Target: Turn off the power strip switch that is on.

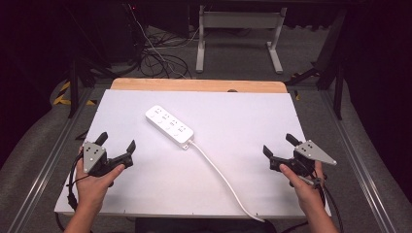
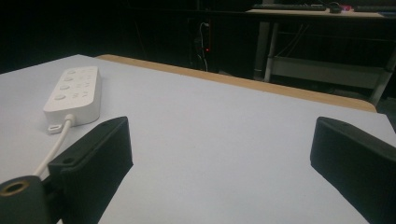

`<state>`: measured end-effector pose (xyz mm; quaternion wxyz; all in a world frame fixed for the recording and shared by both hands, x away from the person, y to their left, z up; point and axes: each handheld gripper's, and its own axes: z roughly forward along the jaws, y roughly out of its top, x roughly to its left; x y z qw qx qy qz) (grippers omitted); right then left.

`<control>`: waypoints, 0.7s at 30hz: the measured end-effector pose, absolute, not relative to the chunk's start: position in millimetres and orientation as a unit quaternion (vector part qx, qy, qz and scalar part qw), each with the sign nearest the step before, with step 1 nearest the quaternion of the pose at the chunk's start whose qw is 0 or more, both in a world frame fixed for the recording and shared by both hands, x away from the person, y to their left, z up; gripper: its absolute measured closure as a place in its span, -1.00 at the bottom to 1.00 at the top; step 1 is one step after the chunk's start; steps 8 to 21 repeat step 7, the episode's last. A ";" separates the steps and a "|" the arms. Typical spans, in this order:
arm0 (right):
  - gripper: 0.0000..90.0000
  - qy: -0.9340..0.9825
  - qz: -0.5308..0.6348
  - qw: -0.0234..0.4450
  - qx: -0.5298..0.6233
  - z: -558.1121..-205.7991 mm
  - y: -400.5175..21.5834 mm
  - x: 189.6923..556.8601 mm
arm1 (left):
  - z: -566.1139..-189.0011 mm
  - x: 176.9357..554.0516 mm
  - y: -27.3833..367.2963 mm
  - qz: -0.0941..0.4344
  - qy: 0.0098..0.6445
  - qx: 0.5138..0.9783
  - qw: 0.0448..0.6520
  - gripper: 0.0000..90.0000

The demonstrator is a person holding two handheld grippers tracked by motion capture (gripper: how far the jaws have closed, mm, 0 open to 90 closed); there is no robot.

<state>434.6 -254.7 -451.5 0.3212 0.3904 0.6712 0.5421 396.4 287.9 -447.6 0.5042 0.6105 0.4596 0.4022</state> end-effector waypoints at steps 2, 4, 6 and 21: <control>-0.86 0.671 0.542 0.321 0.391 -451.6 -254.9 434.8 | -447.6 396.6 288.0 0.402 0.459 0.611 0.504 -0.87; -0.86 0.671 0.542 0.321 0.391 -451.9 -254.8 435.1 | -447.7 396.7 288.2 0.402 0.459 0.611 0.504 -0.87; -0.87 0.671 0.542 0.321 0.391 -451.8 -254.7 435.1 | -447.8 396.8 288.3 0.402 0.460 0.611 0.504 -0.87; -0.87 0.671 0.542 0.322 0.390 -451.7 -254.7 435.0 | -447.8 396.7 288.4 0.403 0.460 0.611 0.504 -0.87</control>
